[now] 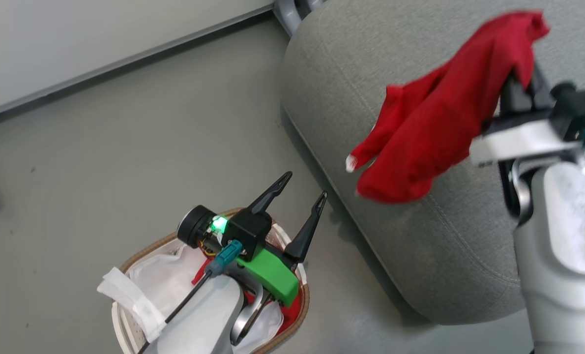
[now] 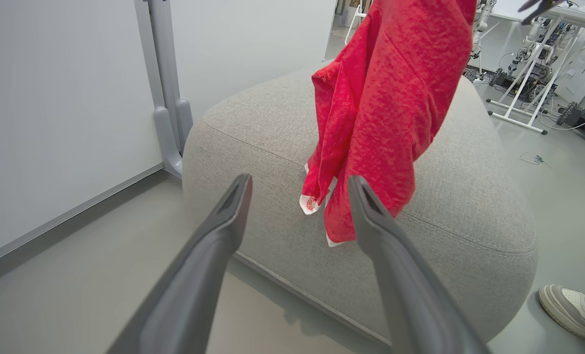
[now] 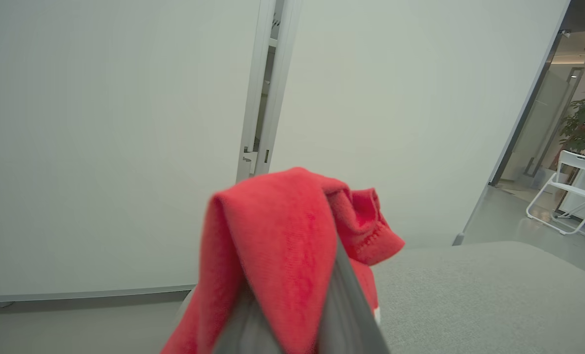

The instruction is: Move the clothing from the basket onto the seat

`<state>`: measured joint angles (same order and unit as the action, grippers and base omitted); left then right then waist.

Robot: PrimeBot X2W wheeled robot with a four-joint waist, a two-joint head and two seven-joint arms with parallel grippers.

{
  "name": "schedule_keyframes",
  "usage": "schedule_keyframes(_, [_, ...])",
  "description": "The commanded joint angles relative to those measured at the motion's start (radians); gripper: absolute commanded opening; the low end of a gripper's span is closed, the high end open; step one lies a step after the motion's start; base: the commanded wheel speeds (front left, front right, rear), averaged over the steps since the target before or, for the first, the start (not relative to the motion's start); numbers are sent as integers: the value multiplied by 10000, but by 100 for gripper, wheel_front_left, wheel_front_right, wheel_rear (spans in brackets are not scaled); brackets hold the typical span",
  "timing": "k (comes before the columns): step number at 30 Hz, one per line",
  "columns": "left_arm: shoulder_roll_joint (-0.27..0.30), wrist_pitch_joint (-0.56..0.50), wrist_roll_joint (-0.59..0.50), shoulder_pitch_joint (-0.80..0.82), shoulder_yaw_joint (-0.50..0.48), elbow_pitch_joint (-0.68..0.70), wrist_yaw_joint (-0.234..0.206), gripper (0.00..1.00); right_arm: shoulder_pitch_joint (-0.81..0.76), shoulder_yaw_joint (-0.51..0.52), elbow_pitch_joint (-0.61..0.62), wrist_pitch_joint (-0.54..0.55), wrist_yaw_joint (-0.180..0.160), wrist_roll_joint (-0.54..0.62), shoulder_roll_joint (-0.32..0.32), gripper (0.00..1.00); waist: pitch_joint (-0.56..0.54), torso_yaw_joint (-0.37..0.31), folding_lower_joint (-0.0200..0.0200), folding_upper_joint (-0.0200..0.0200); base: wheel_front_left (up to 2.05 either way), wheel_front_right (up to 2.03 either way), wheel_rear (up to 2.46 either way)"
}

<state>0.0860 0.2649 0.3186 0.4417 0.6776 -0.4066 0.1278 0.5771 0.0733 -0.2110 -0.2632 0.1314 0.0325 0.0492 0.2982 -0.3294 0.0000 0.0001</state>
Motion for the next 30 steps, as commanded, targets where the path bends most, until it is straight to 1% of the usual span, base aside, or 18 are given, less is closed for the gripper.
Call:
schedule_keyframes(1, [103, -7, -64, 240, 19, 39, 46, 100, 522, 161, -20, -25, -14, 208, 31, 0, 408, 351, 0, -1, 0, 0, 0])
schedule_keyframes(3, [97, -7, -111, 377, 85, 70, 46, 100, 1280, 376, -155, -25, -14, 410, 140, 0, 621, 528, 0, -1, 0, 0, 0])
schedule_keyframes(7, [54, -9, -175, 690, 289, 165, 46, 100, 2861, 894, -598, -25, -14, 532, 693, 0, 1118, 956, 0, -1, 0, 0, 0])
schedule_keyframes(12, [-47, -9, -283, 1087, 577, 354, 47, 100, 4650, 1534, -1216, -25, -14, 729, 1734, 0, 1858, 1559, 0, -1, 0, 0, 0])
schedule_keyframes(16, [-116, -7, -393, 1401, 683, 552, 47, 100, 5563, 1942, -1636, -25, -14, 975, 2460, 0, 2498, 1972, 0, -1, 0, 0, 0])
schedule_keyframes(20, [-187, -9, -540, 1697, 748, 692, 45, 100, 5882, 2204, -2025, -23, -14, 1174, 2897, 0, 3170, 2367, 0, -1, 0, 0, 0])
schedule_keyframes(23, [-228, -9, -618, 1906, 824, 737, 45, 100, 5613, 2412, -2220, -25, -15, 1277, 3136, 0, 3562, 2613, 0, -1, 0, 0, 0])
schedule_keyframes(26, [-260, -9, -703, 2043, 829, 778, 45, 100, 5195, 2839, -2502, -23, -14, 1290, 3062, 0, 3876, 2788, 0, -1, 0, 0, 0])
schedule_keyframes(30, [-291, -9, -806, 2091, 772, 783, 45, 100, 4535, 3411, -2793, -25, -14, 1367, 2866, 0, 4100, 2862, 0, -1, 0, 0, 0])
